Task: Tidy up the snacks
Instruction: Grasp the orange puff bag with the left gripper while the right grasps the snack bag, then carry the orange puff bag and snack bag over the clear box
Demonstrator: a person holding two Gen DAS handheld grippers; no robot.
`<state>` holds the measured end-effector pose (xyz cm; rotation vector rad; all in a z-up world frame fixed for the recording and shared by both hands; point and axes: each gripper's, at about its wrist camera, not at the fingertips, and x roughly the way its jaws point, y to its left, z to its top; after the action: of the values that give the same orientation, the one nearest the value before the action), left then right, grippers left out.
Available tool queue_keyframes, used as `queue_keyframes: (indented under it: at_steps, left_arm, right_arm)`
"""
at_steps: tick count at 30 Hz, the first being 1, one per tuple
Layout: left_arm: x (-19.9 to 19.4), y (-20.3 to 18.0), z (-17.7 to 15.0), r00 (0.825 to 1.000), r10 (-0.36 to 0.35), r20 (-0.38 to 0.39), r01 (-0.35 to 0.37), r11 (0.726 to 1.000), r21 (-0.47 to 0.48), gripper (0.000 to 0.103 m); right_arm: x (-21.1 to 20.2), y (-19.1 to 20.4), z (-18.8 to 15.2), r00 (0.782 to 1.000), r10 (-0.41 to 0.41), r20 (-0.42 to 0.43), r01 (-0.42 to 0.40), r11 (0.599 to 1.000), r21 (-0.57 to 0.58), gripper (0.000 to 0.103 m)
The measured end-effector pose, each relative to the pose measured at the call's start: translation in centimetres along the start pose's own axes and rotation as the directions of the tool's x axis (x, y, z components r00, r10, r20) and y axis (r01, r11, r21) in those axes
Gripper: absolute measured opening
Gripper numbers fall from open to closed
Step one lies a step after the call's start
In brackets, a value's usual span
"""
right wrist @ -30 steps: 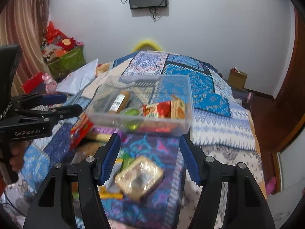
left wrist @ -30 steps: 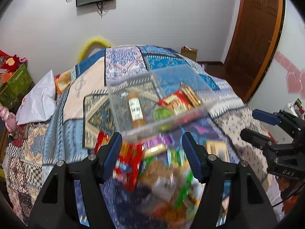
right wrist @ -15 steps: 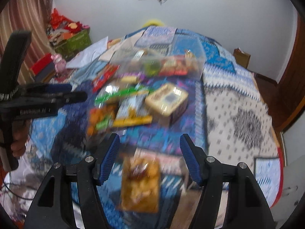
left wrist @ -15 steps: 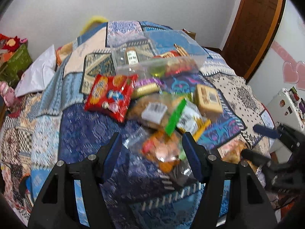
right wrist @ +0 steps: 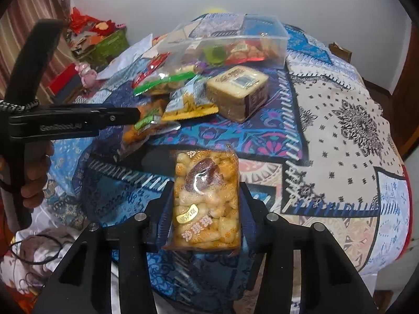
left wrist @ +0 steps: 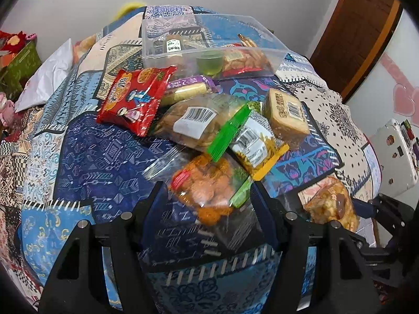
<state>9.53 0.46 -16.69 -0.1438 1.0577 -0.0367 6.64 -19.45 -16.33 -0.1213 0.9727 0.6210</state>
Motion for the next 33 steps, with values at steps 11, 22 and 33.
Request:
queue_keyframes:
  at_steps: [11, 22, 33]
  left_arm:
    - [2.2, -0.4, 0.6, 0.998, 0.065, 0.000, -0.065, 0.998, 0.008, 0.070]
    - [1.0, 2.9, -0.9, 0.999, 0.046, -0.018, -0.047, 0.999, -0.025, 0.075]
    - [3.9, 3.3, 0.4, 0.999, 0.022, -0.030, -0.024, 0.996, -0.085, 0.074]
  right_arm:
    - [-0.4, -1.5, 1.0, 1.000, -0.012, 0.028, 0.011, 0.999, 0.042, 0.043]
    - [-0.2, -2.2, 2.0, 0.999, -0.015, 0.045, 0.013, 0.998, 0.053, 0.043]
    - [-1.3, -2.8, 2.8, 0.997, -0.026, 0.079, 0.021, 0.997, 0.069, 0.042]
